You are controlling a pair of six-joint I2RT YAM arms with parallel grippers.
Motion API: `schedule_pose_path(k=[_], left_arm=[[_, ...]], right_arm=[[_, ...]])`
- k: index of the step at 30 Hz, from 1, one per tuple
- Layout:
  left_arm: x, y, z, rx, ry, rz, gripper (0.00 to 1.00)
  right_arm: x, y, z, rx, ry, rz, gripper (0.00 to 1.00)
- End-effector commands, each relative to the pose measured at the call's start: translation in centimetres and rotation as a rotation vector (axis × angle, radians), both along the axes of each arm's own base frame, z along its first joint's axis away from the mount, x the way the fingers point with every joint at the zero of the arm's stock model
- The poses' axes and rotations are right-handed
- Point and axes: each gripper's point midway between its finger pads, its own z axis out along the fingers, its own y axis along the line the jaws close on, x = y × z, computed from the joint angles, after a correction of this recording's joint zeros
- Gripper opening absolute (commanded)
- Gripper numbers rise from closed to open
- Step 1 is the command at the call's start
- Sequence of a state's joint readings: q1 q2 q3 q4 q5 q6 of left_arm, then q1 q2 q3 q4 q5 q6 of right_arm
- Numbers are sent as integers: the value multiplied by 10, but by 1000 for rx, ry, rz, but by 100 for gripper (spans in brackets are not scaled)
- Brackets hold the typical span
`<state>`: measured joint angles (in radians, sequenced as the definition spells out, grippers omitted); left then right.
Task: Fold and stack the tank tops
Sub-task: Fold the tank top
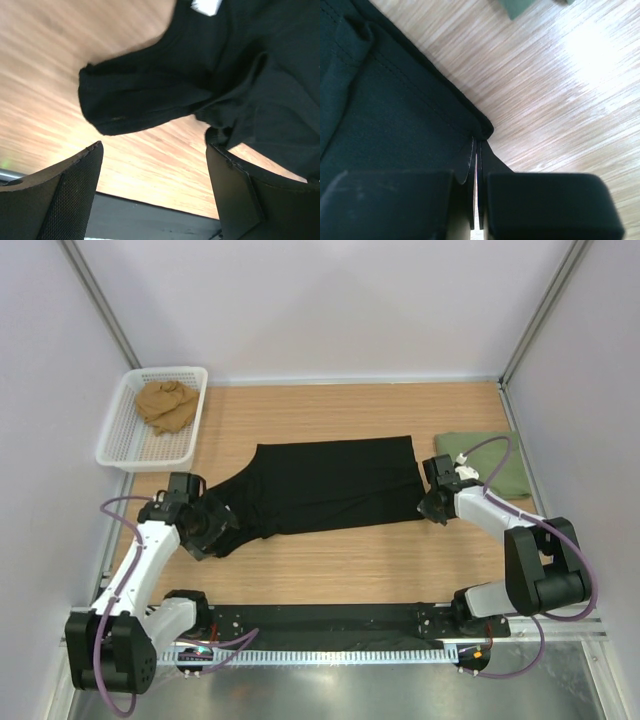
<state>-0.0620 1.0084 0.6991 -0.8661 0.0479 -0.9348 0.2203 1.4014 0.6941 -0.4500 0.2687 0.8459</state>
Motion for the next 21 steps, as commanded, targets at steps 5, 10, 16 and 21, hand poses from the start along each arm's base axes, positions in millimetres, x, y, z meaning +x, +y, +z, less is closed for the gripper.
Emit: schedule_pose_path(k=[5, 10, 16, 21], left_arm=[[-25, 5, -22, -14, 137, 161, 81], [-32, 21, -33, 68, 175, 241, 74], [-19, 26, -49, 47, 118, 386, 51], [-11, 26, -63, 4, 70, 473, 45]], right_arm=[[21, -1, 10, -1, -86, -36, 1], [21, 1, 6, 10, -82, -29, 1], [20, 4, 3, 20, -75, -20, 1], [19, 5, 4, 27, -77, -12, 1]])
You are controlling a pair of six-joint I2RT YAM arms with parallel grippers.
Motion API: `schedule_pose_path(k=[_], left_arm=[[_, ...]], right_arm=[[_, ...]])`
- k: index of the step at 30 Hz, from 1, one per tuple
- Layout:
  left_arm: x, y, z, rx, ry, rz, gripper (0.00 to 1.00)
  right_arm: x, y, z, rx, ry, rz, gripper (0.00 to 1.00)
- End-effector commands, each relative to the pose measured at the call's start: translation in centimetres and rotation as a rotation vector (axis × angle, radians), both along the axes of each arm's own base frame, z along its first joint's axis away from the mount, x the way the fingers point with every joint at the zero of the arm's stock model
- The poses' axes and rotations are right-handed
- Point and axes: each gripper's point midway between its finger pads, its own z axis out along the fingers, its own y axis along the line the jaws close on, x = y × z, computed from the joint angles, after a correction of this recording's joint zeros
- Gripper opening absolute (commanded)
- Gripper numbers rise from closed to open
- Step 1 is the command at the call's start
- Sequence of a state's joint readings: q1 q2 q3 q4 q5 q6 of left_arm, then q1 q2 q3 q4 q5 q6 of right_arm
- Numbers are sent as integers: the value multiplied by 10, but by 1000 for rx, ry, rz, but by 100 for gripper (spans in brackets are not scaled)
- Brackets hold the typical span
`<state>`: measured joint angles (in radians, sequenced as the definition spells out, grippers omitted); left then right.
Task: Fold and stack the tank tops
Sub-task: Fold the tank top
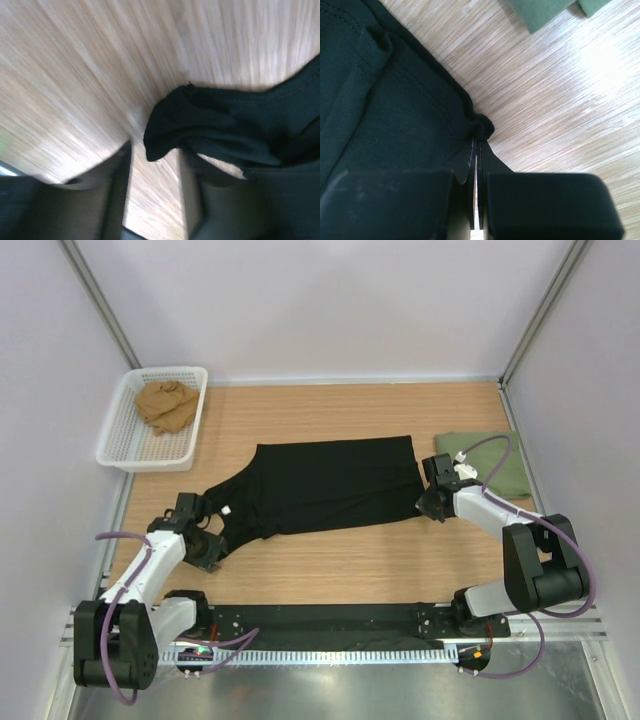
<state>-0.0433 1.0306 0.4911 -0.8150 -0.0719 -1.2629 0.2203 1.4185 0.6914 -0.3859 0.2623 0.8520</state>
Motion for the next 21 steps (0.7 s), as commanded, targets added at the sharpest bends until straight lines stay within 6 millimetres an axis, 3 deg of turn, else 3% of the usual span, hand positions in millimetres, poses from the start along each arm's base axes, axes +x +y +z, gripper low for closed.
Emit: schedule_pose_path(k=[1, 2, 3, 4, 14, 18, 21], left_arm=[[27, 9, 1, 22, -110, 108, 38], [28, 11, 1, 31, -114, 114, 21], [28, 16, 2, 49, -109, 121, 10], [29, 23, 4, 85, -109, 122, 7], [28, 93, 27, 153, -113, 253, 8], [32, 106, 34, 167, -107, 264, 9], [38, 115, 38, 200, -95, 250, 22]], right_arm=[[7, 1, 5, 10, -39, -13, 1], [6, 0, 5, 8, -36, -12, 1], [5, 0, 6, 5, -39, -11, 1], [5, -2, 7, 1, -40, -14, 1], [-4, -18, 14, -45, -51, -74, 1], [-5, -16, 15, -33, -54, -63, 1], [-9, -11, 13, -14, -46, -38, 1]])
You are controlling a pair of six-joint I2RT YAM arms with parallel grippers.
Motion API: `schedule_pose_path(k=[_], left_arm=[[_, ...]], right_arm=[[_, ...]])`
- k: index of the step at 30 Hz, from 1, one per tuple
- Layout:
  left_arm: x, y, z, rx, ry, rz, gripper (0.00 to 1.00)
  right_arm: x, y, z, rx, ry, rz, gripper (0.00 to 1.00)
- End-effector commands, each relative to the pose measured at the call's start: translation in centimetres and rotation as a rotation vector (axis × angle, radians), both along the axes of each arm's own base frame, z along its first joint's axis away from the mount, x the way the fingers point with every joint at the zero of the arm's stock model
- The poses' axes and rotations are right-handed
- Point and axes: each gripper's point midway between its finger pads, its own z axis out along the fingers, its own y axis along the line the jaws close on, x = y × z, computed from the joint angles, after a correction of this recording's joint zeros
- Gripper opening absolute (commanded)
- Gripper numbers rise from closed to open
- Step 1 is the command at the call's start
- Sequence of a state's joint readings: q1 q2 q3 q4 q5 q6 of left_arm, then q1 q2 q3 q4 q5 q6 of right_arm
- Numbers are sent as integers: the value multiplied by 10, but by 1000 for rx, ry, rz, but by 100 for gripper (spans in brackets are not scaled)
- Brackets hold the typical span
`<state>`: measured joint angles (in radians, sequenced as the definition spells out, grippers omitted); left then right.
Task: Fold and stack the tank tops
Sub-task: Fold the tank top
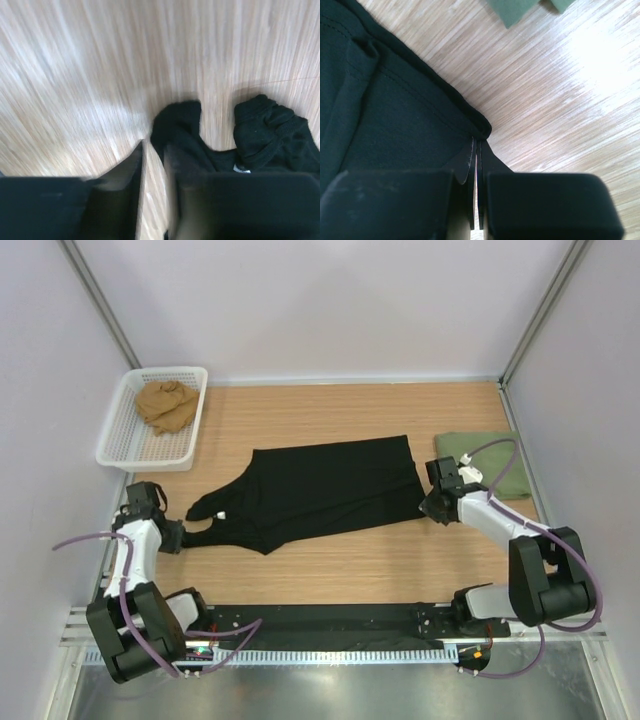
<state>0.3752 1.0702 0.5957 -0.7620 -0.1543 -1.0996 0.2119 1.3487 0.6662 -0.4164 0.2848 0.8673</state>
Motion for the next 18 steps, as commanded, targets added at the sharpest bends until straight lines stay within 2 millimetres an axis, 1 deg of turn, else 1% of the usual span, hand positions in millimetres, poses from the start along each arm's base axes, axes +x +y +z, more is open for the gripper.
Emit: schedule_pose_path(k=[1, 3, 4, 5, 6, 8, 9, 10, 11, 12, 13, 14, 16, 17, 18], left_arm=[[12, 19, 15, 73, 0, -31, 32], [16, 23, 20, 82, 11, -41, 58], [18, 23, 22, 84, 7, -52, 74], [18, 22, 22, 81, 15, -62, 77], [20, 23, 28, 90, 9, -77, 80], [24, 22, 33, 89, -16, -105, 82], [28, 20, 39, 104, -47, -164, 82], [36, 10, 43, 68, -102, -216, 81], [42, 8, 49, 72, -139, -243, 81], [48, 2, 56, 73, -182, -304, 81], [53, -2, 61, 72, -212, -329, 80], [60, -14, 67, 36, -258, -380, 80], [73, -33, 81, 28, -314, -504, 78], [76, -39, 84, 27, -318, -529, 77], [76, -44, 86, 26, -311, -547, 76]], right_arm=[[-3, -2, 4, -2, -17, -4, 1], [-5, 1, 7, 12, -23, -1, 1], [-8, 2, 8, 12, -22, 3, 1], [-9, 1, 8, 12, -21, 2, 1], [-9, 2, 13, 15, -40, 3, 1], [-11, 2, 17, 17, -46, 6, 4], [-11, 3, 20, 16, -58, 17, 11], [-10, 2, 23, 13, -67, 21, 15], [-8, 1, 27, 6, -78, 25, 20], [-6, -3, 30, -19, -87, 30, 30], [-4, -4, 33, -28, -93, 33, 34], [1, -4, 40, -38, -109, 41, 34], [5, -6, 45, -62, -108, 67, 35], [11, -5, 52, -65, -121, 70, 35], [12, -5, 54, -68, -120, 76, 35]])
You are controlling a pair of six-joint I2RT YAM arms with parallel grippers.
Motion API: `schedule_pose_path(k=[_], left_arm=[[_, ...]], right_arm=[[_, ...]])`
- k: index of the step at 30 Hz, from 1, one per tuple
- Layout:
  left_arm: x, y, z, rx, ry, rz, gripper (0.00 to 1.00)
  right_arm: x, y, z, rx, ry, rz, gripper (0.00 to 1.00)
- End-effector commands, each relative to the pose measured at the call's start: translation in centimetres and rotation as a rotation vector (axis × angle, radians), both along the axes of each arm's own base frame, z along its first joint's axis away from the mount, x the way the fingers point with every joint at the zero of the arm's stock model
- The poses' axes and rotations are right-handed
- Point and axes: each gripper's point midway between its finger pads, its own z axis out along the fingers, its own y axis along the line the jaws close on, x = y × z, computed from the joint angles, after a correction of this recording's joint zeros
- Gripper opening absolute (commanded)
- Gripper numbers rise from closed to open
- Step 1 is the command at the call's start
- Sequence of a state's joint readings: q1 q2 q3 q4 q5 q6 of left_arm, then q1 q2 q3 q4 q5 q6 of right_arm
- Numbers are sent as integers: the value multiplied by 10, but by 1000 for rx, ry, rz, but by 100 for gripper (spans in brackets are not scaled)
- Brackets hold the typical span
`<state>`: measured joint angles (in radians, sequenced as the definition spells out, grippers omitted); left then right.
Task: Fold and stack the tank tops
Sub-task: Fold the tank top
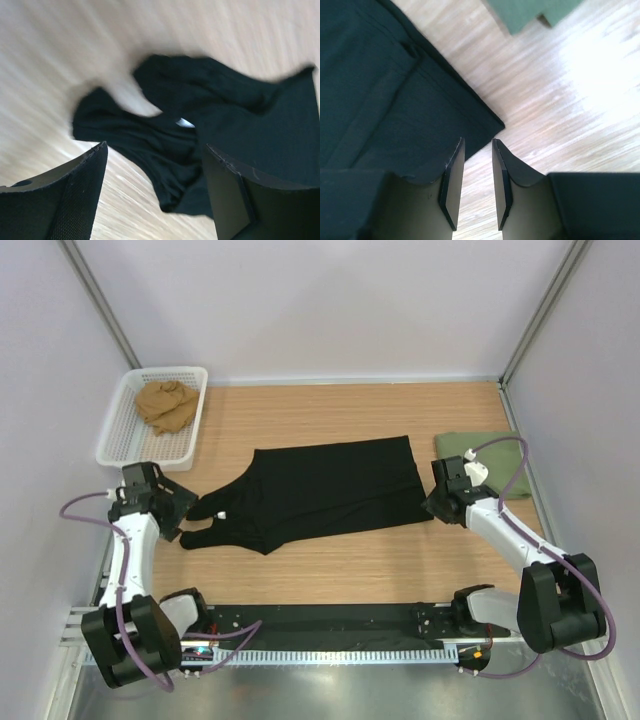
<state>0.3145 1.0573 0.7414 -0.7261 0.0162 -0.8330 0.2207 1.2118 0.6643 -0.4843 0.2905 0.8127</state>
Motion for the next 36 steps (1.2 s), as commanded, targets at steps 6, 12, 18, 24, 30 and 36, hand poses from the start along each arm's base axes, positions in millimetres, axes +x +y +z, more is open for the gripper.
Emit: schedule_pose_path(k=[6, 12, 18, 24, 30, 36], left_arm=[[30, -86, 34, -67, -145, -339, 53], [27, -148, 21, -157, -142, -461, 24], [28, -180, -4, -142, -65, -542, 22], [30, -177, -27, -72, 7, -547, 31], [26, -180, -43, -49, 45, -564, 34], [28, -173, -56, -10, 81, -553, 33]], right_arm=[[37, 15, 34, 1, -98, 114, 34], [45, 19, 29, 13, -78, 118, 34], [45, 21, 22, 22, -67, 125, 33], [44, 23, 22, 28, -69, 134, 34], [43, 23, 20, 28, -67, 135, 34], [42, 23, 16, 28, -59, 137, 34]])
